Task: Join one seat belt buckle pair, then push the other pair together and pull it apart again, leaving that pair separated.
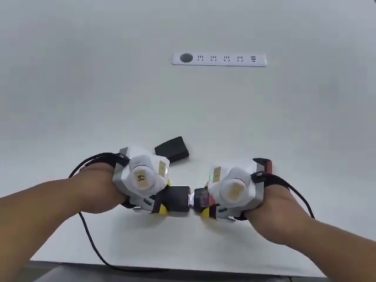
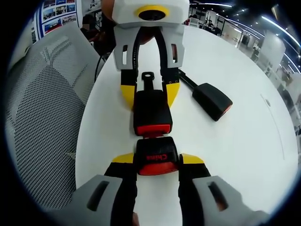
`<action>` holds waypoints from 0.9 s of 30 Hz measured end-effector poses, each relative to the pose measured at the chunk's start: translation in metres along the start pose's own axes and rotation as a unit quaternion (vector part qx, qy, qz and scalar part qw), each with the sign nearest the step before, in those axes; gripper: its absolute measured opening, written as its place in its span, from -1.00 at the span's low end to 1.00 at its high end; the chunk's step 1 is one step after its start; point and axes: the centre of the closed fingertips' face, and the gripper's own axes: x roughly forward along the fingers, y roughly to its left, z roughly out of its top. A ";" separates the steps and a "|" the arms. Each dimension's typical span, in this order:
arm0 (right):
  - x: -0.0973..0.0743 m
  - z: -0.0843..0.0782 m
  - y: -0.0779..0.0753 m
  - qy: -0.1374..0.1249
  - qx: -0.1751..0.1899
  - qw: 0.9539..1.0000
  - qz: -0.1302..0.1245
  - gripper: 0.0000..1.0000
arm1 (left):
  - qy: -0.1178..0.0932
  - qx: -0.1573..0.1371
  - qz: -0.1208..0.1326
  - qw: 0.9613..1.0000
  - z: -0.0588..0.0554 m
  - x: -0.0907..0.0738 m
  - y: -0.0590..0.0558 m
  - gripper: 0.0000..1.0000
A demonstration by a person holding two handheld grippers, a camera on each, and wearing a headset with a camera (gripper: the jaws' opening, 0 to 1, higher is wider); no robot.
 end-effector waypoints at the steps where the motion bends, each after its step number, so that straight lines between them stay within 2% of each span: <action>1: 0.000 0.000 0.000 0.000 0.000 1.000 0.001 -0.38 | -0.005 -0.003 -0.001 1.000 -0.001 0.000 0.001 -0.36; 13: -0.001 -0.001 -0.002 -0.007 -0.011 1.000 0.010 -0.40 | -0.026 -0.012 0.005 1.000 -0.001 -0.002 0.000 -0.38; 27: 0.000 -0.001 -0.002 -0.011 -0.009 1.000 0.015 -0.40 | -0.031 -0.019 0.006 0.999 -0.001 -0.002 0.001 -0.38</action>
